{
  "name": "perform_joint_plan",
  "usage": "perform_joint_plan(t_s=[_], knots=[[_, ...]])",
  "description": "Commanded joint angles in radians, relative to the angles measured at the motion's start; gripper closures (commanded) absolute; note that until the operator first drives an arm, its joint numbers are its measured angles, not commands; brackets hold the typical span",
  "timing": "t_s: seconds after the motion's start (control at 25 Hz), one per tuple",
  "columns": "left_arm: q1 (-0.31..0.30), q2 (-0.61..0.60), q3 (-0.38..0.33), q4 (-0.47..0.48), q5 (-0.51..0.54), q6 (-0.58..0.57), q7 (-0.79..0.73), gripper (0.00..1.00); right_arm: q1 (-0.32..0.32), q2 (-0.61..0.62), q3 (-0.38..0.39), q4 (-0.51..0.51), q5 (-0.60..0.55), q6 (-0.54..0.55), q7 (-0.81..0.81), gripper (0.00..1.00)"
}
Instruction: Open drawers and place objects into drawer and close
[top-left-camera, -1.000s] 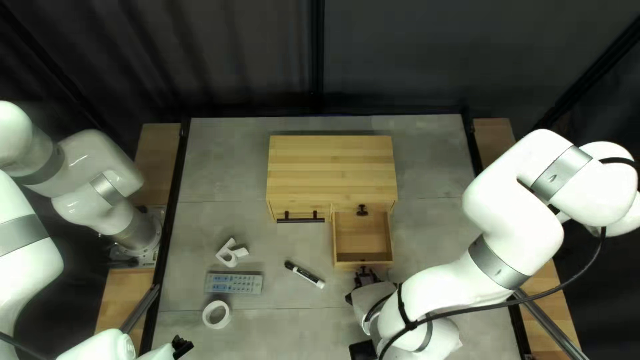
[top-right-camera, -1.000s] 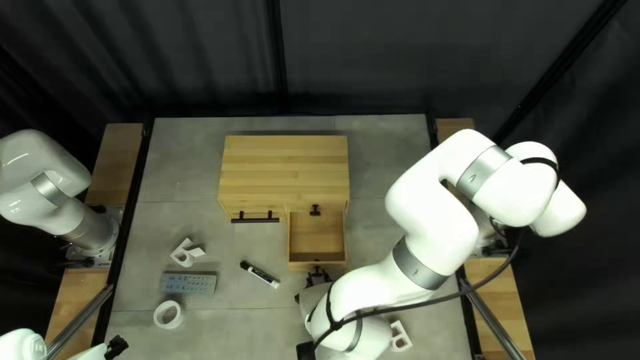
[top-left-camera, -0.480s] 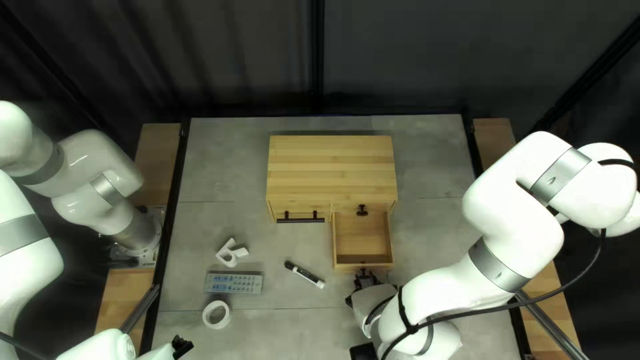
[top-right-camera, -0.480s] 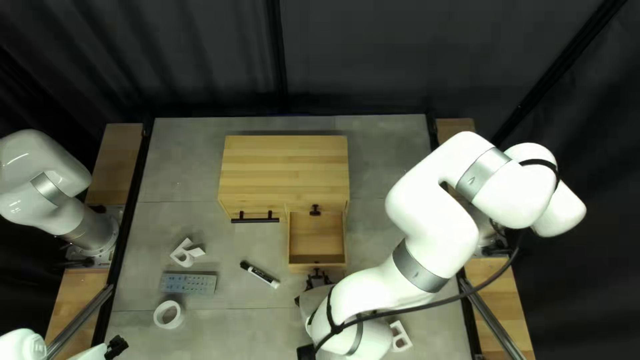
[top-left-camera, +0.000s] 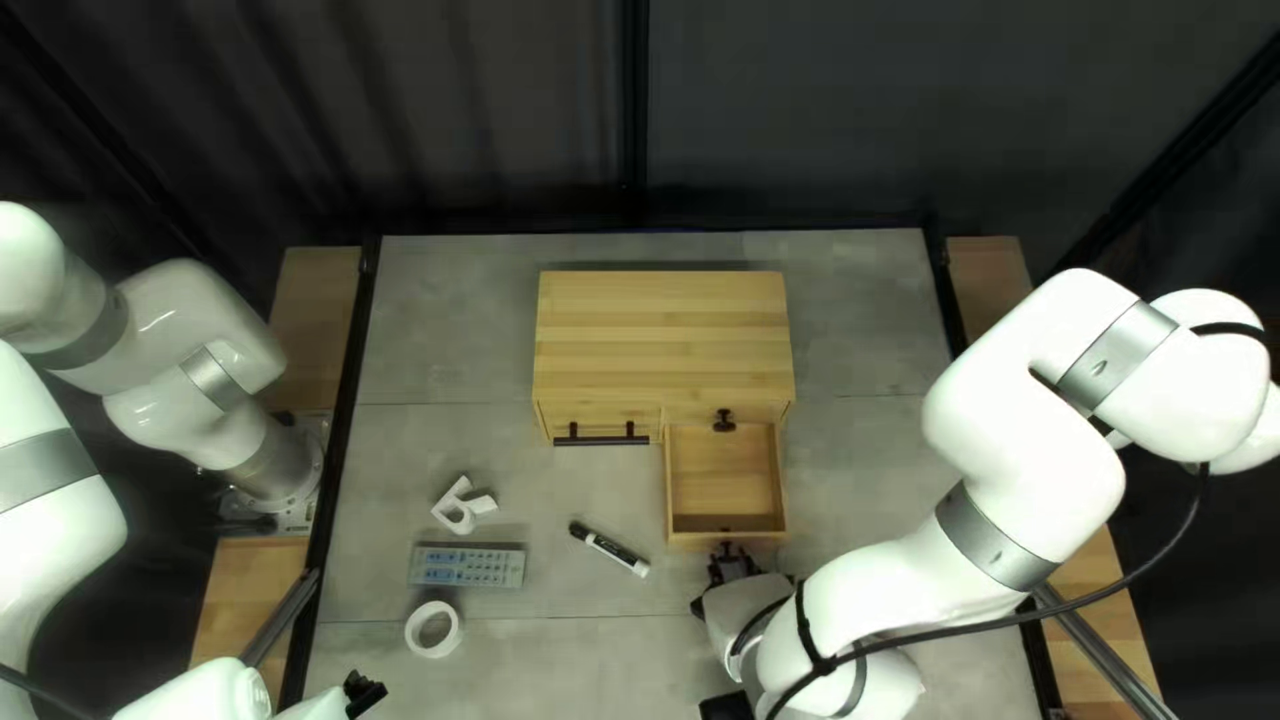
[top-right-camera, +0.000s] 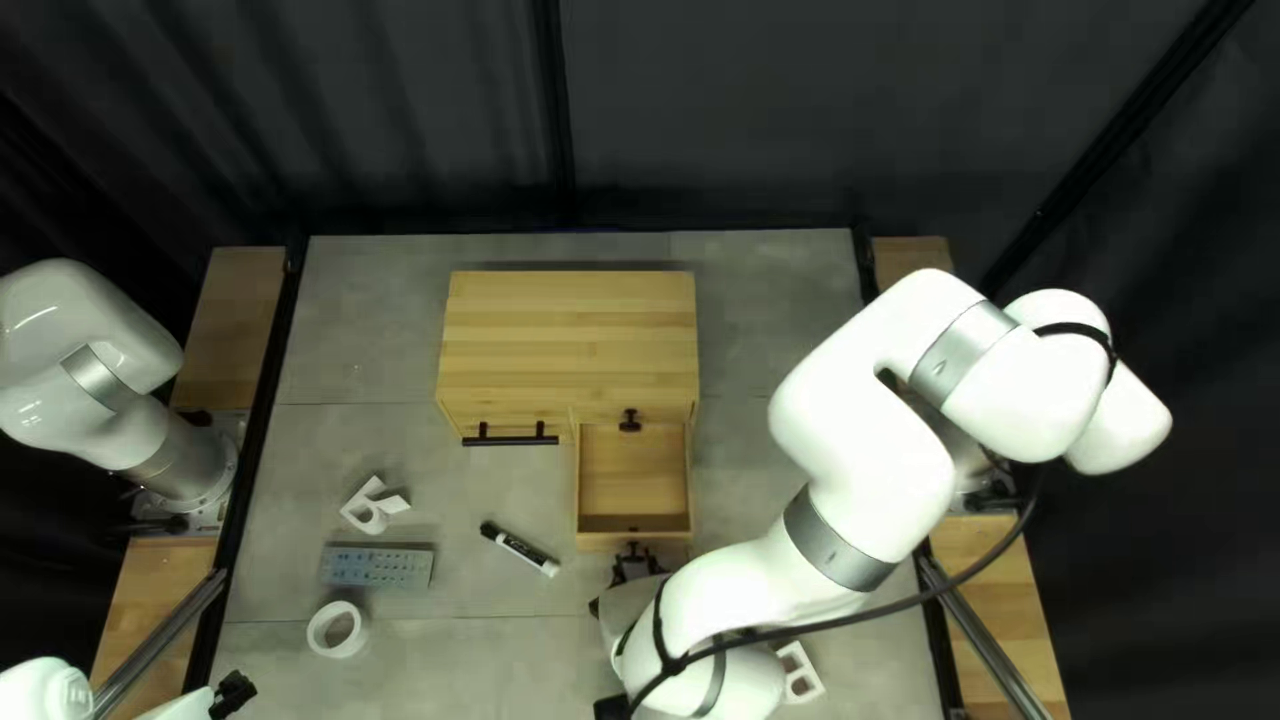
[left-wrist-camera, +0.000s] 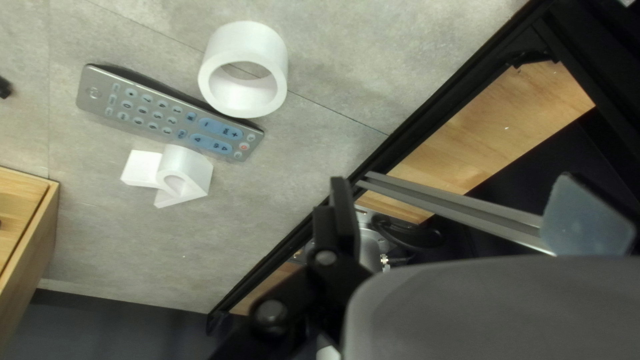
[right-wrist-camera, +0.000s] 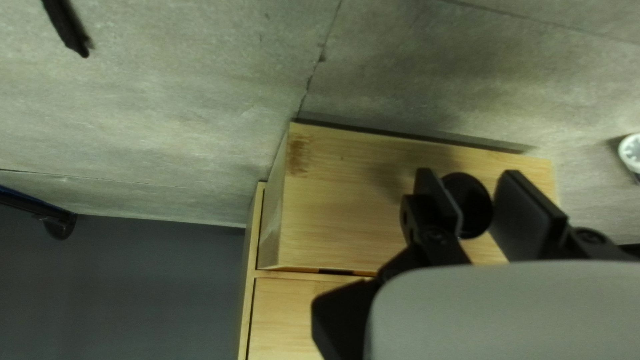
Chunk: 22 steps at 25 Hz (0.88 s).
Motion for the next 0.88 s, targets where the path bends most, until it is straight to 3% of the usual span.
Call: perform_joint_plan(t_s=[0.04,0.4,0.76,0.88], knots=[[0.0,0.0,0.0,0.0,0.0,0.0,0.0,0.0,0.001,-0.006,0.002,0.008,0.007,0.01,-0.006,0.0],[0.0,0.0,0.0,0.0,0.0,0.0,0.0,0.0,-0.004,-0.066,0.014,0.066,0.054,0.097,-0.09,0.0],[0.0,0.0,0.0,0.0,0.0,0.0,0.0,0.0,0.008,-0.092,0.014,0.249,0.126,0.298,-0.161,0.0],[0.0,0.0,0.0,0.0,0.0,0.0,0.0,0.0,0.015,-0.103,0.017,0.263,0.141,0.33,-0.15,0.0]])
